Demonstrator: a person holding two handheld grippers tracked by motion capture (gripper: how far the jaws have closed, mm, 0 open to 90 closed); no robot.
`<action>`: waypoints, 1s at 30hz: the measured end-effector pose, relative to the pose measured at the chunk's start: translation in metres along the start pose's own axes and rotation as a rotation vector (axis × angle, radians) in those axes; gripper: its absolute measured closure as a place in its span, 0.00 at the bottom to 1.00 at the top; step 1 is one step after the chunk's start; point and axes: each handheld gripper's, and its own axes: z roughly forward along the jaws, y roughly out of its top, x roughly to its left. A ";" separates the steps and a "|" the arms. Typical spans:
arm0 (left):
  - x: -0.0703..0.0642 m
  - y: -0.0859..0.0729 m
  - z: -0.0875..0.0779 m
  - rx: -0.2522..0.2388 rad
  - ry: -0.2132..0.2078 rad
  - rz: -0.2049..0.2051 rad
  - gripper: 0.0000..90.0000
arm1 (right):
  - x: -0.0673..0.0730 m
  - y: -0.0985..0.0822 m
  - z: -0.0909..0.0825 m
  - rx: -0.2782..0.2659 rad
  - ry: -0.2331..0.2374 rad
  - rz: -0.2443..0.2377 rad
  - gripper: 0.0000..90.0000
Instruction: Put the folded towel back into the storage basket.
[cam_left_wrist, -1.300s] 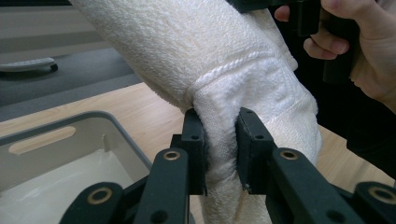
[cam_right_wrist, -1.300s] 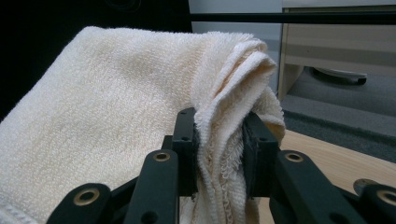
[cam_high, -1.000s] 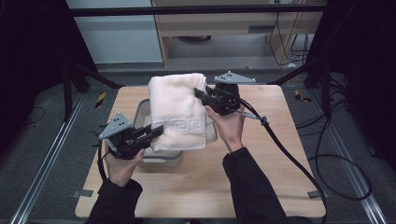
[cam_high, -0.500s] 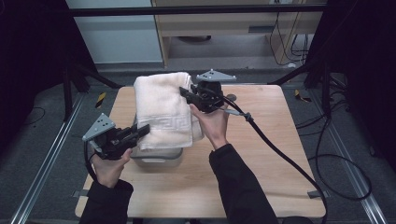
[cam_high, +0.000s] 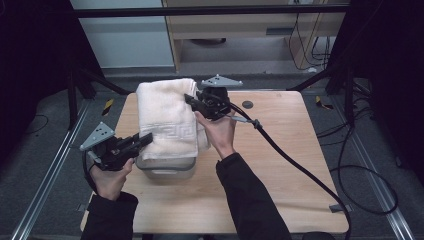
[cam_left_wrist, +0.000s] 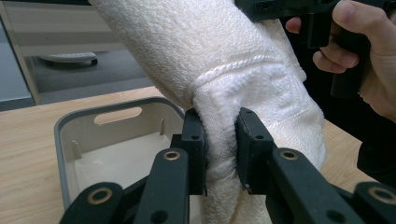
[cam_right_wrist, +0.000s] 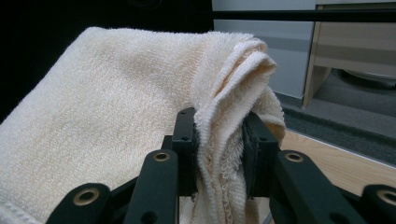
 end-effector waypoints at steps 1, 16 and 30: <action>0.001 0.000 0.000 0.002 0.002 -0.002 0.83 | 0.000 -0.001 0.002 0.004 0.001 0.004 0.79; 0.021 -0.013 0.003 0.046 0.036 -0.033 0.83 | 0.002 -0.016 0.031 0.033 0.004 0.017 0.79; 0.037 -0.026 0.014 0.113 0.067 -0.052 0.83 | -0.002 -0.037 0.059 0.066 -0.006 0.032 0.78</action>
